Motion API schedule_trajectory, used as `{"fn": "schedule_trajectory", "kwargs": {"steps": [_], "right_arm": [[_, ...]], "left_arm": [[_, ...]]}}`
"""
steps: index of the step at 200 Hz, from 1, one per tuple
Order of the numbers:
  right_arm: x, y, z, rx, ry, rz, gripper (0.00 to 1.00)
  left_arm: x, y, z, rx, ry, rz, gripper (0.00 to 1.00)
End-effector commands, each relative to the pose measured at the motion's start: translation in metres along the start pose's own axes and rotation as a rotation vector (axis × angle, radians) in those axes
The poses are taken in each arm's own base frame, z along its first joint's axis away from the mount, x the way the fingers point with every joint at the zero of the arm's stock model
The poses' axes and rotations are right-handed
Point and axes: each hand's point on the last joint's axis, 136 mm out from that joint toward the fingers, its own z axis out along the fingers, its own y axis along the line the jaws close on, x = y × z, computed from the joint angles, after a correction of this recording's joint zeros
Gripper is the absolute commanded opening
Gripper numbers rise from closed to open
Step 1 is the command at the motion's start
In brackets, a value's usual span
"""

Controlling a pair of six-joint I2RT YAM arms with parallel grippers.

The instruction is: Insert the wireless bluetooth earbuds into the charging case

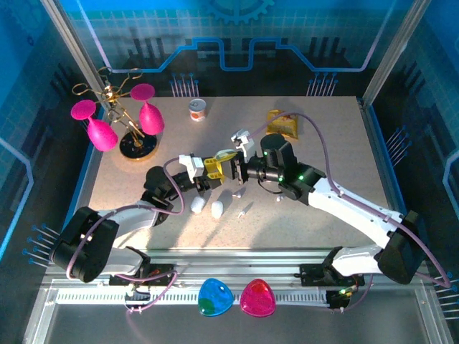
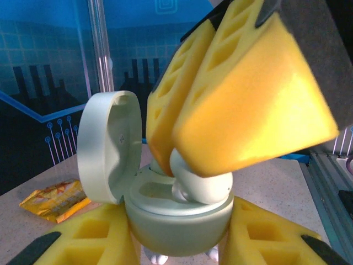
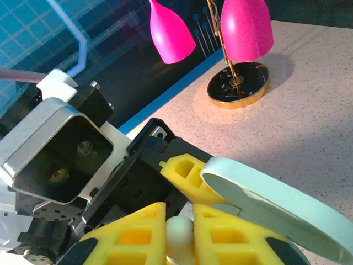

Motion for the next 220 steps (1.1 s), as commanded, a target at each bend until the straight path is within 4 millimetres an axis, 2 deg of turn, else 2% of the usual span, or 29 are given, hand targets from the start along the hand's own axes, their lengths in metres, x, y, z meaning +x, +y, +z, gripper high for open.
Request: {"fn": "schedule_trajectory", "kwargs": {"steps": [1,33,87,148,191,220], "right_arm": [[-0.006,0.004,0.004,-0.003,-0.018,0.007,0.1],[-0.002,-0.003,0.007,0.021,-0.009,0.038,0.11],[0.005,-0.012,0.002,0.074,0.007,0.037,0.23],[0.0,-0.013,-0.003,0.098,-0.002,0.025,0.28],[-0.012,-0.002,-0.013,0.067,-0.042,0.0,0.42],[-0.02,0.007,-0.029,0.045,-0.098,-0.035,0.53]], "left_arm": [[-0.01,-0.008,-0.001,0.024,-0.027,0.037,0.19],[-0.011,-0.008,-0.002,0.019,-0.033,0.036,0.19],[-0.014,-0.009,-0.003,0.017,-0.038,0.037,0.19],[-0.015,-0.01,-0.003,0.025,-0.039,0.036,0.19],[-0.009,-0.009,-0.003,0.018,-0.032,0.035,0.19],[-0.005,-0.007,-0.003,0.012,-0.031,0.039,0.19]]}}
